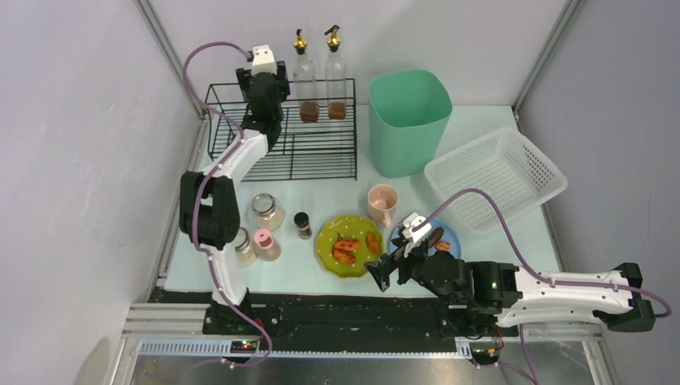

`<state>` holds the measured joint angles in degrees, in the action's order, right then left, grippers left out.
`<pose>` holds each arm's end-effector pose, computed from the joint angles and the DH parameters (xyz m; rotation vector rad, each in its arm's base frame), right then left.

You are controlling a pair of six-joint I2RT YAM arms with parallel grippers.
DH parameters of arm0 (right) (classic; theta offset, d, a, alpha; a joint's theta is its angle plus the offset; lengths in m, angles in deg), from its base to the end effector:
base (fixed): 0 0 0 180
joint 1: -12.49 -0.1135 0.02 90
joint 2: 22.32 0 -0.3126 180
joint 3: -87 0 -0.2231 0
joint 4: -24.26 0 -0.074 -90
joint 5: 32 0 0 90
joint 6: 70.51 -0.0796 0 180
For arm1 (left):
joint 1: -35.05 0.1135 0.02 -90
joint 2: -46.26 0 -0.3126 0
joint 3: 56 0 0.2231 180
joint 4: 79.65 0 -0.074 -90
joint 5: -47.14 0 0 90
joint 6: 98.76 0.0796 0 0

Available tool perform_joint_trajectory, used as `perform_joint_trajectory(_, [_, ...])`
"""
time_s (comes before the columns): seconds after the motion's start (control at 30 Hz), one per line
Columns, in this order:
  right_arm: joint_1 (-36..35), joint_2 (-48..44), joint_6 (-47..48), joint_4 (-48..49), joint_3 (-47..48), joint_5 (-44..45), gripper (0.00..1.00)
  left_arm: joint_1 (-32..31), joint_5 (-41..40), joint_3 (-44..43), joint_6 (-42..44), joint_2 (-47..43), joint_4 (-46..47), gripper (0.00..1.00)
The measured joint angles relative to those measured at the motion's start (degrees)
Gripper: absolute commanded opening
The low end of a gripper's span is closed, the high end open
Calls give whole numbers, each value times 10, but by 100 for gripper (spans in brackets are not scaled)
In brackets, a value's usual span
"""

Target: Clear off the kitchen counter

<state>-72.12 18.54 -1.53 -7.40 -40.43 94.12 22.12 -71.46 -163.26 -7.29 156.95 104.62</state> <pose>0.0591 0.1270 0.3161 -0.6177 1.8019 0.6709 0.4929 -0.0741 0.3947 -0.1986 1.5498 0.2304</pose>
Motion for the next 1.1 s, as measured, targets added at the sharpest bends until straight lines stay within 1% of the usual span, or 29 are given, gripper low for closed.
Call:
perform_joint_trajectory(0.07, [0, 0, 2, 0, 0, 0, 99, 0, -1, 0, 0, -3, 2, 96])
perform_joint_trajectory(0.13, [1, -1, 7, 0, 0, 0, 100, 1, -2, 1, -2, -12, 1, 99])
perform_joint_trajectory(0.23, [7, -10, 17, 0, 0, -1, 99, 1, -1, 12, -4, -38, 0, 100])
perform_joint_trajectory(0.4, [32, -37, 18, -1, 0, -11, 99, 1, -5, 48, -24, -116, -9, 100])
perform_joint_trajectory(0.6, [125, -28, 22, -2, 0, -106, 99, 1, -20, 105, -91, -218, -37, 100])
perform_joint_trajectory(0.7, [166, -17, 20, -3, 0, -158, 99, 1, -22, 137, -137, -269, -73, 100])
perform_joint_trajectory(0.8, [185, -17, 19, -3, 0, -190, 99, 1, -20, 170, -180, -314, -117, 100])
perform_joint_trajectory(0.9, [194, -12, 16, -8, 1, -207, 99, 1, -10, 205, -219, -360, -180, 100])
perform_joint_trajectory(1.1, [193, 27, 14, -22, 21, -225, 100, 1, 24, 272, -280, -450, -293, 98])
